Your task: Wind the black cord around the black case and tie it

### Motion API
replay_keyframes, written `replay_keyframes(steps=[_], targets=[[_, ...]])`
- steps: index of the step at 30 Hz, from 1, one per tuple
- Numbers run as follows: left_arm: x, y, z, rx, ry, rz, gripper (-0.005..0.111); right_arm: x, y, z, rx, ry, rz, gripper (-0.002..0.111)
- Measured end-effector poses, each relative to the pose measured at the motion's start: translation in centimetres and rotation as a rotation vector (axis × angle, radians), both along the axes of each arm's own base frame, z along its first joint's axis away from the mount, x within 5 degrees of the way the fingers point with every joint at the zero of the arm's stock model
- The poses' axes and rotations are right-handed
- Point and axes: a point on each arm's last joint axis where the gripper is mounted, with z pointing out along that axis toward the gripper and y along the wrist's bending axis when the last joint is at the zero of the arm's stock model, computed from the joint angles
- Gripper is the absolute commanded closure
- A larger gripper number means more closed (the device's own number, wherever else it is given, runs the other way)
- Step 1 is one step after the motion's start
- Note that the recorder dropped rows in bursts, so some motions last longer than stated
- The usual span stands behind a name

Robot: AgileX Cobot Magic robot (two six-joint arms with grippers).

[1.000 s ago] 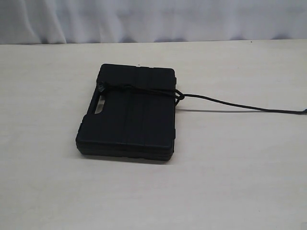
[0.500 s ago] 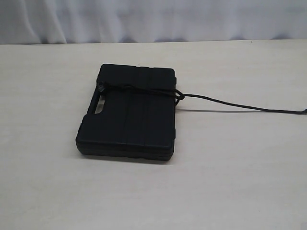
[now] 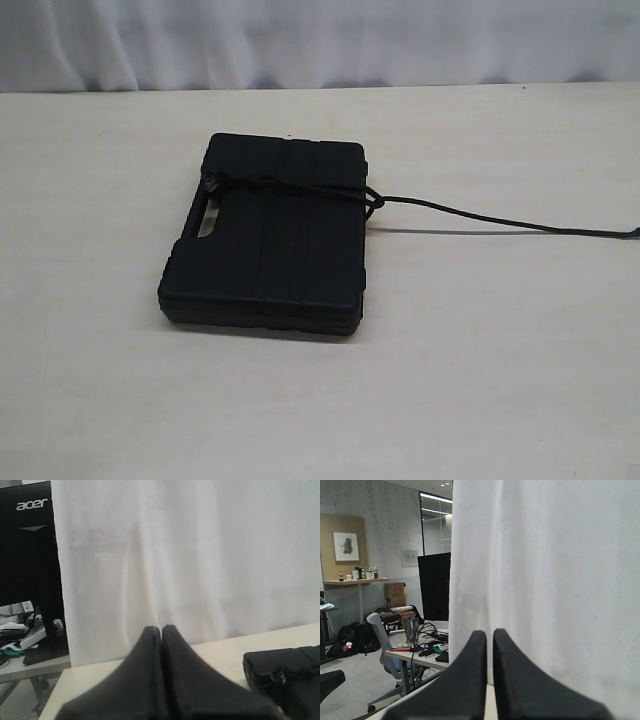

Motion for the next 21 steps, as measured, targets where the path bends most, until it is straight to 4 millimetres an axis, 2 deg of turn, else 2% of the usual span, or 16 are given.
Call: replay_keyframes(steps=[10, 21], targets=[[0.0, 0.3, -0.1, 0.024, 0.006, 0.048, 0.107, -0.1, 0.0, 0.0, -0.002, -0.006, 0.0, 0.104], [0.1, 0.5, -1.1, 0.023, 0.125, 0.074, 0.107, -0.1, 0.0, 0.0, -0.002, -0.006, 0.0, 0.104]])
